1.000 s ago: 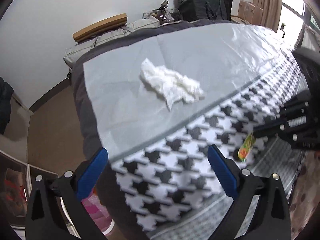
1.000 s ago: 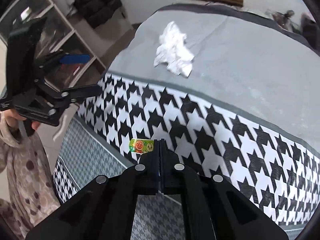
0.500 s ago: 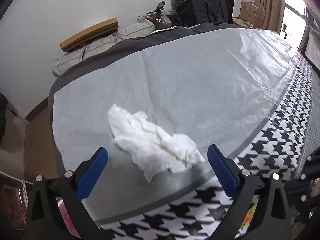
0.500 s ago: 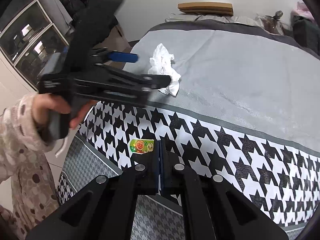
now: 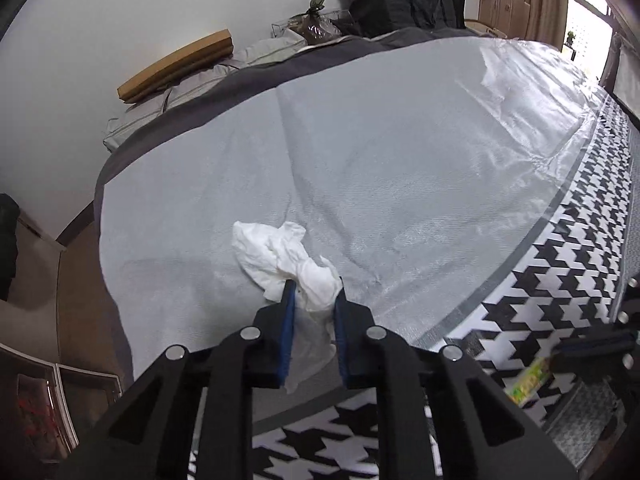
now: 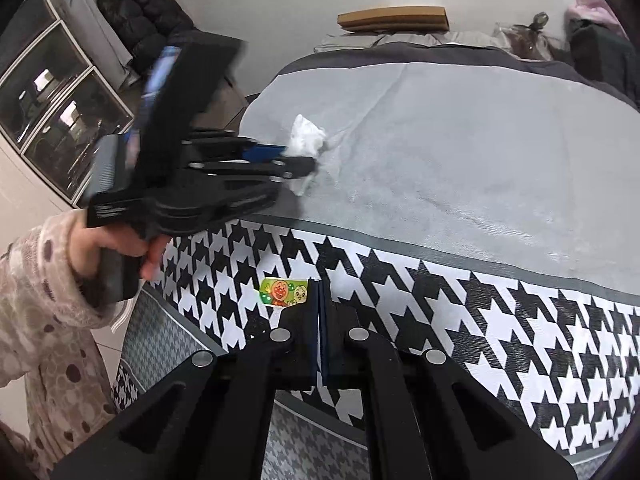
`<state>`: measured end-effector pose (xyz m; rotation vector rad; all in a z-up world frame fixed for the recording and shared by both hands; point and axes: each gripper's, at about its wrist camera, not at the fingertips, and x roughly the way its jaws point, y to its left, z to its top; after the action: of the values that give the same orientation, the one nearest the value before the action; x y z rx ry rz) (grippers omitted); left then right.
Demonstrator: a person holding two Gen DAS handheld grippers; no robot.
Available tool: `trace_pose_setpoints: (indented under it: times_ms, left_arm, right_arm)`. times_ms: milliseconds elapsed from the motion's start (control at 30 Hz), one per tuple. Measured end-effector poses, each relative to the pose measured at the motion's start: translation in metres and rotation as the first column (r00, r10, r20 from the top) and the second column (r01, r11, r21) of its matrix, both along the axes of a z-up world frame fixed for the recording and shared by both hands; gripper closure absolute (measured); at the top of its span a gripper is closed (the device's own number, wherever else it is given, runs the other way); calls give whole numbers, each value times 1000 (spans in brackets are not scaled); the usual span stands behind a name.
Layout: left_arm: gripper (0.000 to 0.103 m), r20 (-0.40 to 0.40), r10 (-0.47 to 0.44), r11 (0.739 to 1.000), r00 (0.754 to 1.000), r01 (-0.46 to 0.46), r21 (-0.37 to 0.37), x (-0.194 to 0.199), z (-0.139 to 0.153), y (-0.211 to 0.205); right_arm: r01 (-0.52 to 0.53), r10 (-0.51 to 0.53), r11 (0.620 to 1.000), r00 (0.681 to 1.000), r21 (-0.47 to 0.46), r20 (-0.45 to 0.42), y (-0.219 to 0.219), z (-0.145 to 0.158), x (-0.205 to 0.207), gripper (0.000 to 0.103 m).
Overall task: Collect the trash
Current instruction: 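Grasp the white tissue with the left gripper while the right gripper grasps the snack wrapper, then carry the tissue and snack wrapper over the pink-lined bin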
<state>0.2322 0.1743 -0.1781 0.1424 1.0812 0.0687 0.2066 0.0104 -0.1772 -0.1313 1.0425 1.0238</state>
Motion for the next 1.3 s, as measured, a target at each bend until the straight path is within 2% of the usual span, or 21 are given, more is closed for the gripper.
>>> trace_pose_setpoints:
  times_ms: [267,433,700,800,1067,1167,1300]
  left_arm:
    - [86,30,-22,1000,999,22,5,-39,28,7]
    - [86,75,-27,1000,997,26,6,-72,58,16]
    - [86,143,-18,1000,990,15,19,-141,109,49]
    - [86,159,0,1000,987,-2,15,-169,123,66]
    - [86,192,85,996,978,-87,3,-237,133,125]
    - [86,183,114,993,976,-112,-26,-259,129,149]
    - [86,163,142,990,976,-140,-24,-286,120,177]
  right_arm:
    - [18,-17,1000,999,-9,50,-3,3,-1,103]
    - [11,-10,1000,998,-16,55,-3,4,-2,103]
    - [27,-27,1000,999,-4,46,-2,10,-2,103]
    - [41,-39,999,997,-33,62,2,14,-1,103]
    - [2,2,999,997,-45,83,32,35,-13,103]
    - [-34,39,998,995,-49,94,54,42,-21,103]
    - [-105,108,994,985,-35,131,98,53,-36,103]
